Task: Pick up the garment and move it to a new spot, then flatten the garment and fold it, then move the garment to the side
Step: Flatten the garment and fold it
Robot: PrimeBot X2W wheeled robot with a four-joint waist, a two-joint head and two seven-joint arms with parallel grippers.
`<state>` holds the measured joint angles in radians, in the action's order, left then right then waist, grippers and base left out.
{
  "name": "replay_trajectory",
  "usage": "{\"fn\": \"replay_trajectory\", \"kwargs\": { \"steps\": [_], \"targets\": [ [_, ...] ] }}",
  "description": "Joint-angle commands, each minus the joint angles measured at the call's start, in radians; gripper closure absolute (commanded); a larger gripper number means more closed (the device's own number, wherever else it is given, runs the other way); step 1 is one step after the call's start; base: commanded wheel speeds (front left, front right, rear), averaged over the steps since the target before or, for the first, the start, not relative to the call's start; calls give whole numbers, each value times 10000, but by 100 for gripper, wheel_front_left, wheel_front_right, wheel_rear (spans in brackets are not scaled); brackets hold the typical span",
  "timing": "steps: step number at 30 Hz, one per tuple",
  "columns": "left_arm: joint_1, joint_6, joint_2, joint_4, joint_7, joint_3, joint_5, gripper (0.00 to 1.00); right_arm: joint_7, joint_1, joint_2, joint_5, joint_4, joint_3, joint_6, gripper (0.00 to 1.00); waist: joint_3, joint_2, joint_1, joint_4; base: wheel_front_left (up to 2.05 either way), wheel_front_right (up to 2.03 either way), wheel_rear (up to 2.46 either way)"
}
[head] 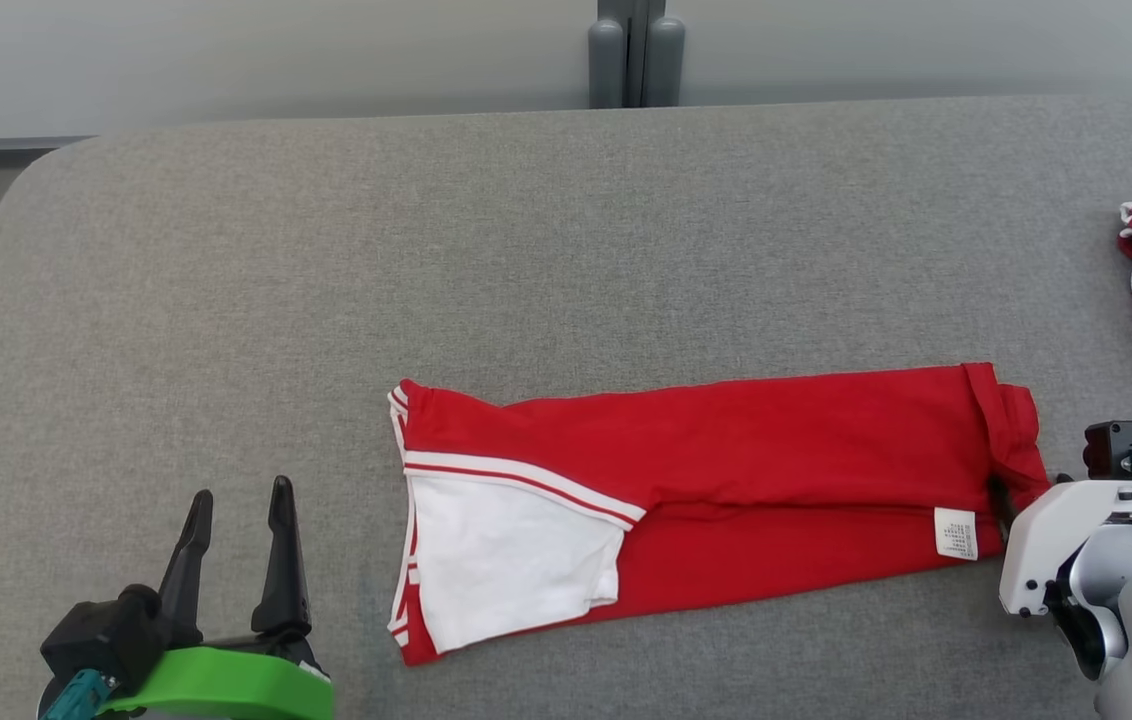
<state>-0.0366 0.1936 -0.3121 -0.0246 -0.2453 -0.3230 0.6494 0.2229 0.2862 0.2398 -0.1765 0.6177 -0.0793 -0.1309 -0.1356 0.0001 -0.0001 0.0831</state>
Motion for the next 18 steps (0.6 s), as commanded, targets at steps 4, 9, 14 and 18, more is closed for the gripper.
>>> {"fn": "replay_trajectory", "kwargs": {
  "steps": [4,9,14,18],
  "targets": [
    [180,-54,2,107,-79,41,-118,0,336,81,-96,-456,325,559,2,1,3,-1,1,-9,0,0,0],
    [255,-101,-48,141,-89,-21,-153,0,113,323,33,-945,405,944,2,66,7,-1,1,-153,0,0,0],
    [289,-31,-92,105,-31,-62,-198,0,-425,589,435,-1217,397,789,14,95,-31,-1,1,-489,0,0,0],
    [354,-26,-65,80,23,-141,-213,0,-738,473,823,-1321,278,452,14,100,-43,-1,1,-751,0,0,0]
  ]
}}
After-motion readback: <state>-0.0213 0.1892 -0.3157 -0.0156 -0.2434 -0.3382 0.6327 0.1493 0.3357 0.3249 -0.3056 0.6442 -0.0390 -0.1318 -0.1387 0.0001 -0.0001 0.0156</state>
